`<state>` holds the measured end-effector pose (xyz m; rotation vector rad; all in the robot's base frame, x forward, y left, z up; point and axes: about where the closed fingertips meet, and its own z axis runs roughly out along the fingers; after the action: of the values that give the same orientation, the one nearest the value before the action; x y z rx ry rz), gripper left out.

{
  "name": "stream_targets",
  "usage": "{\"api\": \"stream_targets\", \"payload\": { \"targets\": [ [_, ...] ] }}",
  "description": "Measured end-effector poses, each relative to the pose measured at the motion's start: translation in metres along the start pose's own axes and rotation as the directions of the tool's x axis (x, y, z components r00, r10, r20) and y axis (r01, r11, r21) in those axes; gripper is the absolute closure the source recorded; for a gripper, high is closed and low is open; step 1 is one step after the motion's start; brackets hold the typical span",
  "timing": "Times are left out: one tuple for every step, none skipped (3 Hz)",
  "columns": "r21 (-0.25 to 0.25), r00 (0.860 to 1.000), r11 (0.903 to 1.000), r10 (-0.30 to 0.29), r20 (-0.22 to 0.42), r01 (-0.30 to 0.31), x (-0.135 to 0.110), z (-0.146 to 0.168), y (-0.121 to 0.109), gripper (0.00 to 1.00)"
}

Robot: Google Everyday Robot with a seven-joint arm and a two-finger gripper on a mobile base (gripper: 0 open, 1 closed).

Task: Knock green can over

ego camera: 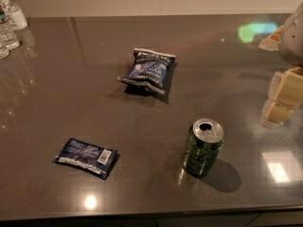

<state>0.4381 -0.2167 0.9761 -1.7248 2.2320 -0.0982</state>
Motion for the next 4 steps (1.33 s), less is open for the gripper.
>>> {"api": "stream_targets", "payload": {
  "targets": [
    [0.002,1.000,1.0000,-0.001,0.003,0.001,0.000,-0.001,0.000,0.00],
    [-0.018,0.998,0.9991,-0.038,0.056,0.039,-0.005,0.003,0.011,0.00],
    [-0.055,0.982,0.9940,-0.084,0.168,0.094,-0.014,0.013,0.032,0.00],
    [-0.101,0.948,0.9836,-0.114,0.297,0.149,-0.030,0.024,0.056,0.00]
  ]
}}
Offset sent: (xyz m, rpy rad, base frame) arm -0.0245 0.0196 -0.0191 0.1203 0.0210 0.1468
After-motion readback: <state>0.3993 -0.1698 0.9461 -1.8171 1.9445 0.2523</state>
